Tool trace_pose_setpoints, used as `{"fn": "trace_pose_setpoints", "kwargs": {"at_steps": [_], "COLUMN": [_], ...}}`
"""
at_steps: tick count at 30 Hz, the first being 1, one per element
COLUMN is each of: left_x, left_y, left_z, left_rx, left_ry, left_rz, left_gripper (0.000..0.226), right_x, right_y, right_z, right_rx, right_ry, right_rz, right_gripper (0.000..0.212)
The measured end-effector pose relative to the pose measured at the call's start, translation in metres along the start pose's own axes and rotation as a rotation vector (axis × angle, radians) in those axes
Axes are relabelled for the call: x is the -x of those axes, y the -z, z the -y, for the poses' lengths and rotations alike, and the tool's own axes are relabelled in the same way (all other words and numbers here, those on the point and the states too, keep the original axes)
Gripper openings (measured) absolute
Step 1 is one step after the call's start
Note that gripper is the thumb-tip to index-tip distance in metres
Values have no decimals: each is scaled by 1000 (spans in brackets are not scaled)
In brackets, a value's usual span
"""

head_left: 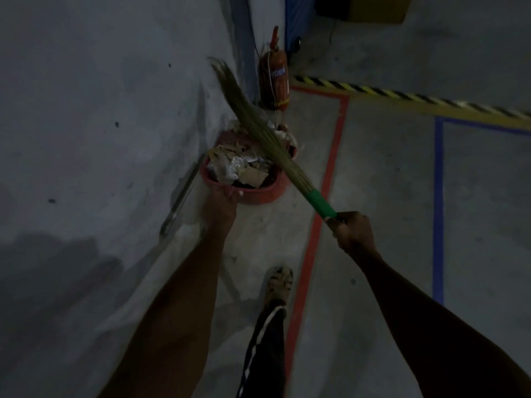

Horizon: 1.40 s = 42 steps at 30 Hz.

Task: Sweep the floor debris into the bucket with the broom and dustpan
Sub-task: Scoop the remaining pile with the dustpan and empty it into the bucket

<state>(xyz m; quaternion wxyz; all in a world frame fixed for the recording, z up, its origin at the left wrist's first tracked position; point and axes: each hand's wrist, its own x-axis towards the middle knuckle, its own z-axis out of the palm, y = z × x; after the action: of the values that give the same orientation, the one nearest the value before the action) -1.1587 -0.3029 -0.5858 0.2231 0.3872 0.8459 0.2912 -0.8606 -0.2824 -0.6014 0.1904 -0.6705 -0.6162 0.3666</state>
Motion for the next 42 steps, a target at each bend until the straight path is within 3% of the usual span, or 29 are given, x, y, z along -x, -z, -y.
{"fn": "trace_pose_setpoints", "kwargs": {"at_steps": [3, 7, 12, 15, 18, 21, 23, 27, 29, 32, 37, 39, 42], "left_x": [-60, -135, -197, -225, -236, -241, -249, -259, -255, -250, -245, -247, -254], "left_y": [-1, -6, -23, -35, -36, -35, -35, -26, -20, -7, 17, 21, 19], "left_z": [-28, -70, -70, -75, -88, -90, -91, -107, -115, -134, -171, -185, -206], "left_rx": [-8, -6, -342, -398, -509, -638, -711, -797, -850, -905, -979, -999, -984], "left_ry": [55, 103, 43, 98, 28, -95, -50, -4, 7, -35, -217, -424, -435], "left_rz": [8, 142, 86, 34, 20, 67, 162, 299, 337, 323, 182, 122, 93], "left_gripper": [57, 45, 78, 70, 65, 37, 27, 43, 45, 22, 56, 73, 77], "right_x": [-55, -124, -178, -200, -215, -225, -230, -231, -227, -222, -216, -216, -219], "right_y": [6, 4, 3, 10, 18, 26, 30, 39, 44, 53, 72, 80, 91], "right_z": [32, 65, 96, 102, 103, 102, 104, 117, 124, 129, 132, 135, 138], "right_rx": [53, 87, 98, 114, 124, 128, 131, 101, 97, 86, 72, 61, 35], "right_ry": [1, -64, -105, -105, -128, -133, -144, -185, -197, -211, -236, -236, -248], "right_rz": [42, 107, 139, 134, 132, 128, 141, 161, 157, 152, 136, 127, 106], "right_gripper": [37, 35, 44, 41, 29, 37, 43, 57, 49, 34, 32, 30, 33]}}
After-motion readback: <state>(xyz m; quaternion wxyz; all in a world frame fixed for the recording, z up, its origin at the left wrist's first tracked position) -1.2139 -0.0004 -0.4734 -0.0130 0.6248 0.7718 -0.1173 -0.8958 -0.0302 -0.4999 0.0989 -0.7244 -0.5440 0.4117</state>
